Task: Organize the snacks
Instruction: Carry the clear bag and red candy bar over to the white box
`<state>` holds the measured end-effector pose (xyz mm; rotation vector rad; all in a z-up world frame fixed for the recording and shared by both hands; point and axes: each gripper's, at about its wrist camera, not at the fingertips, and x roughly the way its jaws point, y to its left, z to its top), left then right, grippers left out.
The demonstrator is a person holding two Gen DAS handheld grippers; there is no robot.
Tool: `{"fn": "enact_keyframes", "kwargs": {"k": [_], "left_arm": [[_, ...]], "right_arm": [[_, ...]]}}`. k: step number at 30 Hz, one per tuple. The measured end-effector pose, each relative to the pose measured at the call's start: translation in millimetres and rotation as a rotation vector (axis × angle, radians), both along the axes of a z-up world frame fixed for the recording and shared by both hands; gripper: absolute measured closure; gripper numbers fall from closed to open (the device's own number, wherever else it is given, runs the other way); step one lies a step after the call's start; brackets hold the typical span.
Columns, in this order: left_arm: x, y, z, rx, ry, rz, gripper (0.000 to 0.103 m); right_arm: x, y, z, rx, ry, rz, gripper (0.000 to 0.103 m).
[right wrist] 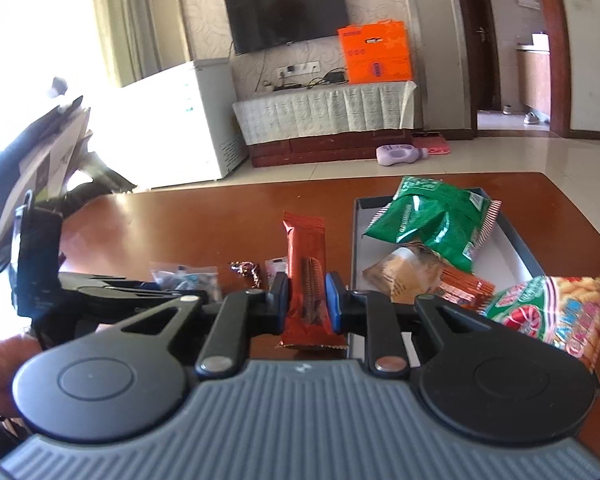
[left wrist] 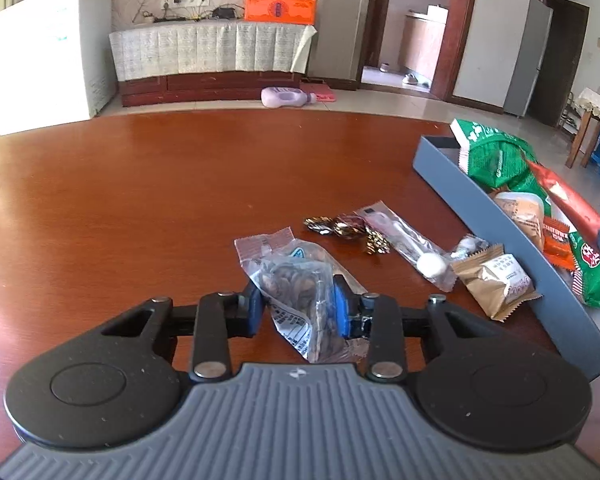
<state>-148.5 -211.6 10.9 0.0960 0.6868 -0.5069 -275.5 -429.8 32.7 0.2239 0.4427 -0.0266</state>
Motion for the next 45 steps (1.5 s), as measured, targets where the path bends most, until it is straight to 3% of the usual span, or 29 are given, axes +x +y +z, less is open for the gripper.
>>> {"fn": "enact_keyframes", "kwargs": {"k": [14, 45], "left_arm": [[-17.9, 3.3, 13.8, 0.047, -0.093, 0.017, 0.064], [-26.5, 2.9, 31.8, 0.064, -0.155, 0.049, 0.065]], "right_arm": [[-13.5, 26.4, 4.5, -0.034, -0.044, 0.063, 0.080], [-18.6, 37.9, 11.2, -0.034, -0.088, 0.123, 0.080]]}}
